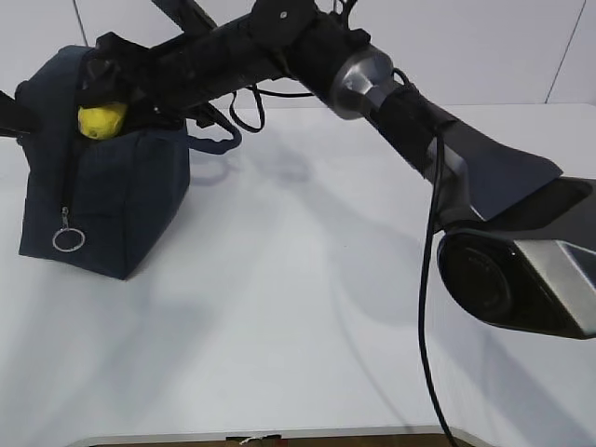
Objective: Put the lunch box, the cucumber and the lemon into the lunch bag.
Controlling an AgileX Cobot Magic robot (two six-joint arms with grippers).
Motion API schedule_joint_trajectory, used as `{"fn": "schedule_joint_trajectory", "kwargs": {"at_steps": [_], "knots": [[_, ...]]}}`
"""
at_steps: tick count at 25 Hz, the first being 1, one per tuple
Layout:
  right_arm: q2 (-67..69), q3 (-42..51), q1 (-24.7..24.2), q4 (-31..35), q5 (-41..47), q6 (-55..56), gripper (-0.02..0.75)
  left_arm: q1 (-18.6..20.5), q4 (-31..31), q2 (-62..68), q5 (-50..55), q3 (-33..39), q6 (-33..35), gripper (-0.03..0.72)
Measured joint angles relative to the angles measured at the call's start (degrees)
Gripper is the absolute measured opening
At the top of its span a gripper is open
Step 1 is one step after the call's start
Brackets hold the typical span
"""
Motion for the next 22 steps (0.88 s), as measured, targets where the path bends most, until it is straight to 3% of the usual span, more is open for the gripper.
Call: {"fn": "schedule_joint_trajectory", "kwargs": {"at_steps": [8, 17, 22], "knots": [[0.00, 0.00, 0.04, -0.47, -1.05, 0.10, 0.579, 0.00, -0.02, 0.00, 0.00, 0.00, 0.13, -0.009], [-1.27, 0.00, -0.66, -0.96, 0.28, 0.69, 0.594, 0.00, 0.31, 0.00, 0.00, 0.00, 0.26, -0.009], [-4.30, -2.13, -0.87, -6.64, 1.78, 0.69, 0.592, 0.00, 0.33, 0.00, 0.00, 0.00, 0.26, -0.009]]}}
